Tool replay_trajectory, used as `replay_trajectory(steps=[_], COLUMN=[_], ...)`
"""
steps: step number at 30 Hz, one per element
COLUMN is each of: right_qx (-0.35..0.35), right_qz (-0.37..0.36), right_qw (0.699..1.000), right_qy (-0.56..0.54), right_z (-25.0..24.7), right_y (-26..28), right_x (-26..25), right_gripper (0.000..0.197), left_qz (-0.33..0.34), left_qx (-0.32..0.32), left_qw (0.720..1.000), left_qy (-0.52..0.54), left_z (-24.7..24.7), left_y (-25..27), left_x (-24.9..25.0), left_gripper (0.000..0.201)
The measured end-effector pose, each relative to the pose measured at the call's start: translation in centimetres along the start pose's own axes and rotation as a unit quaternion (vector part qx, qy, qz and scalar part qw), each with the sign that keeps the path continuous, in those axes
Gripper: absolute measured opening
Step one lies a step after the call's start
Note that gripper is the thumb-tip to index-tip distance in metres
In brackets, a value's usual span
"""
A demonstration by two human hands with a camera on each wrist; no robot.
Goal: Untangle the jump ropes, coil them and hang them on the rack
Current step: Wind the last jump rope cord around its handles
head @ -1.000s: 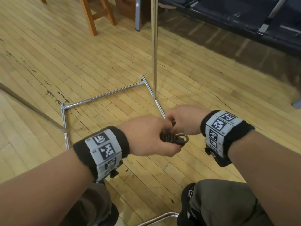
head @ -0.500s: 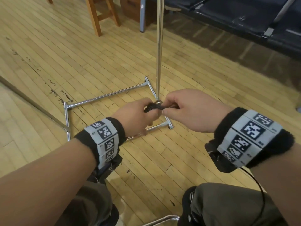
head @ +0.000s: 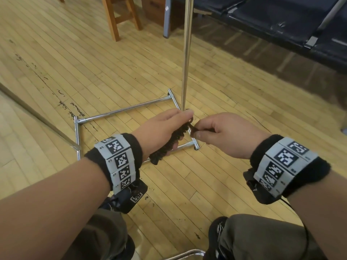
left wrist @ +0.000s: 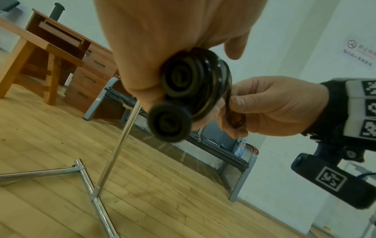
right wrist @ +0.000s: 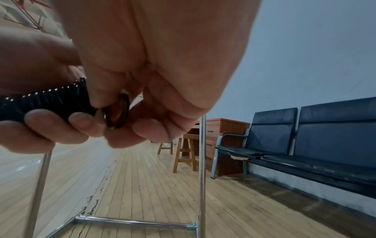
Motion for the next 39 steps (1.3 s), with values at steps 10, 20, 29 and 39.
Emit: replay_trajectory(steps=[10, 20, 29, 39], right_qx=[0.043, 0.147, 0.139, 0.016], right_qz=[0.118, 0.052, 0.037, -0.012], right_qw=[0.787, 0.618, 0.789, 0.841], right_qy=[-0.604, -0.77, -0.597, -0.541], right_z=[-0.7, -0.2, 0.1, -0.9], right_y=[-0.2, -1.7, -1.6, -0.7], right_x=[0.2, -1.7, -1.6, -0.9], right_gripper=[0.028, 0.027, 0.014, 0.031], left_qz=[0.091, 0.088, 0.11, 0.081], left_qx=[0.106, 0.186, 0.165, 0.174], left_qw=[0.977, 0.97, 0.962, 0.965], left_qy=[-0.159, -0.13, -0.19, -0.177], left_z=[-0.9, -1.6, -0.8, -0.9], left_y=[-0.2, -0.4, 0.1, 0.1], left_x=[0.4, 0.8, 0.5, 0.9], left_gripper=[0.02, 0.022, 0.017, 0.01])
Point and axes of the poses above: each hand's wrist, its own y-axis away from the middle knuckle, its own z-axis out of the palm, x = y × z, the point moved 2 cm from there along -y, towards the middle knuckle
